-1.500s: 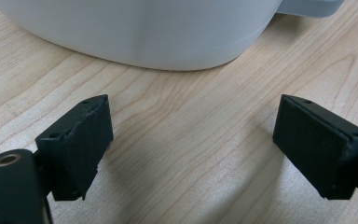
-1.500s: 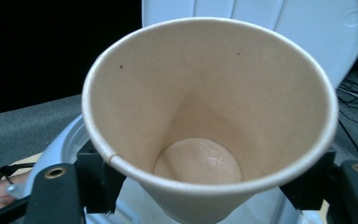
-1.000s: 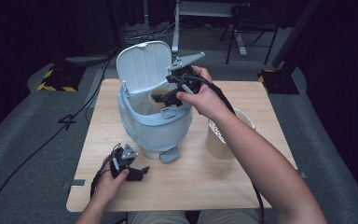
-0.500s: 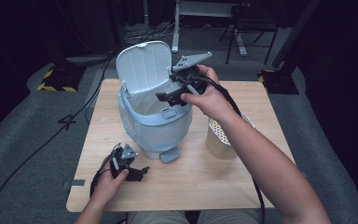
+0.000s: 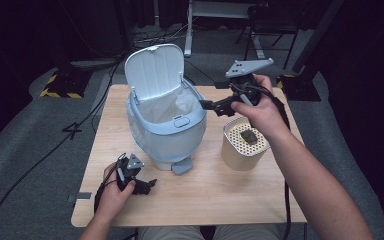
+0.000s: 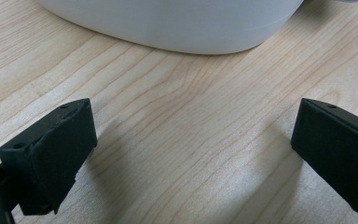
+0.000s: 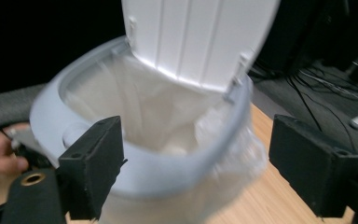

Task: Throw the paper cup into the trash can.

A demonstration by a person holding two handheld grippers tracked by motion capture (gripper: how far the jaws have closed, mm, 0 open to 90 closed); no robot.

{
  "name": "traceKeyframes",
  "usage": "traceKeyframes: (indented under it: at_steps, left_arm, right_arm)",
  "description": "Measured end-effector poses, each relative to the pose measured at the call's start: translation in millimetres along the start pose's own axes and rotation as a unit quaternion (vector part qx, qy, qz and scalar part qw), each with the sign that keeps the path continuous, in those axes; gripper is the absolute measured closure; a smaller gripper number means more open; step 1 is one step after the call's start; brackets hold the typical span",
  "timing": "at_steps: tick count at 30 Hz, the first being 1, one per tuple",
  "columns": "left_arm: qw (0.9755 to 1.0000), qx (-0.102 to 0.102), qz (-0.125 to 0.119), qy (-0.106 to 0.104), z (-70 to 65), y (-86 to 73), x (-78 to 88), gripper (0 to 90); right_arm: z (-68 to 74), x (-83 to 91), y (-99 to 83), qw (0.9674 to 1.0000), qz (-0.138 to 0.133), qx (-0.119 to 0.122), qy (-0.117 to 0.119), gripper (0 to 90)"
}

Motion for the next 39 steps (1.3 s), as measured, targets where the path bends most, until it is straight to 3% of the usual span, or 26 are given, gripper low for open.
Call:
traceKeyframes:
  at_steps: [2,14,18,19,20,26,34,39]
  left_arm:
    - [1.0000,0.000,0.000,0.000,0.1,0.0,0.0,0.7]
    - [1.0000,0.004,0.000,-0.003,-0.6,0.0,-0.3,0.2]
    - [1.0000,0.005,0.000,-0.002,-0.7,0.0,-0.3,0.3]
    - [1.0000,0.003,0.001,-0.001,-0.2,-0.1,-0.1,0.3]
    - [1.0000,0.003,0.000,0.000,-0.2,0.1,-0.3,0.3]
    - [1.0000,0.007,0.002,0.003,-1.0,-0.4,0.5,0.4]
    - [0.9998,0.015,0.001,0.011,-2.2,-1.7,1.7,0.6]
    - [0.9995,0.023,0.001,0.023,-3.2,-2.9,3.9,2.2]
  right_arm:
    - [-6.6,10.8,-8.1,0.9999,0.009,-0.005,-0.004,20.6]
    - [-45.8,70.9,-61.9,0.9982,0.001,-0.035,-0.049,19.1]
    - [-51.7,80.5,-74.8,0.9975,0.001,-0.041,-0.057,19.1]
    - [-57.7,90.8,-92.0,0.9965,-0.002,-0.051,-0.066,19.1]
    - [-57.7,90.8,-92.0,0.9965,-0.002,-0.051,-0.066,19.1]
    - [-71.7,110.7,-132.0,0.9924,-0.004,-0.064,-0.105,19.7]
    - [-80.9,122.9,-184.4,0.9880,0.007,-0.094,-0.122,19.7]
    - [-77.5,129.4,-224.3,0.9845,-0.001,-0.118,-0.130,20.4]
Point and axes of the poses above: each handheld gripper's, and its own axes: x roughly backward along the jaws, y roughly out of its top, z roughly to its left, the point moved 7 cm from there along -x, roughly forward along the jaws, and after that the axes turned 14 degrees about -x, right-handed, at the moved point
